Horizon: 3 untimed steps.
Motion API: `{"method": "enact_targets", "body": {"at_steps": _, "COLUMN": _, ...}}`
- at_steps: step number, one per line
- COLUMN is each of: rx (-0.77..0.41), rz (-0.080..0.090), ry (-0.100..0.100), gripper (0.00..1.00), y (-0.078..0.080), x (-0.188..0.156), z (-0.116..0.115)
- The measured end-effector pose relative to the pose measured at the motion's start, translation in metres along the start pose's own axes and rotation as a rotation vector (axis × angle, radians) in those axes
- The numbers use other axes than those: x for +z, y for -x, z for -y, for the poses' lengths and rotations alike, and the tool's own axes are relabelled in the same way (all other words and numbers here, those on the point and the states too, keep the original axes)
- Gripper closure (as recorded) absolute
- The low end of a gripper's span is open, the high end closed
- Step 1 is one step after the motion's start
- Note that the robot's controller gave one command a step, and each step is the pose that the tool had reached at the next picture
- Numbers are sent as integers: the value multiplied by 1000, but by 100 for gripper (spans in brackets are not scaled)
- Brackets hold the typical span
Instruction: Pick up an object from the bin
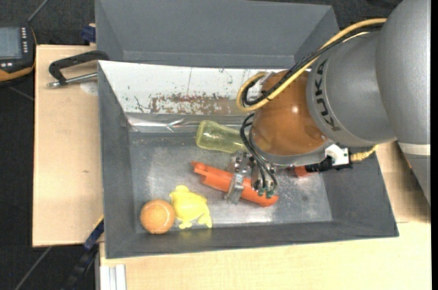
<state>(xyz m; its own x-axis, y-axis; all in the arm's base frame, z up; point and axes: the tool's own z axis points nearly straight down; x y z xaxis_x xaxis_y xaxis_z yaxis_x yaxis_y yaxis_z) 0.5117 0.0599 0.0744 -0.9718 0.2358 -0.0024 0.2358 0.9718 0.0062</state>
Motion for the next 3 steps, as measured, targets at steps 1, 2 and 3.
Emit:
{"method": "enact_targets", "body": {"at_steps": 1, "rx": 0, "rz": 0, "ry": 0, "gripper": 100, "y": 0, "x": 0, "z": 0}}
{"method": "enact_targets", "body": {"at_steps": 2, "rx": 1, "rz": 0, "ry": 0, "gripper": 100, "y": 0, "x": 0, "z": 0}}
{"method": "enact_targets", "body": {"at_steps": 3, "rx": 0, "rz": 0, "ry": 0, "gripper": 100, "y": 0, "x": 0, "z": 0}}
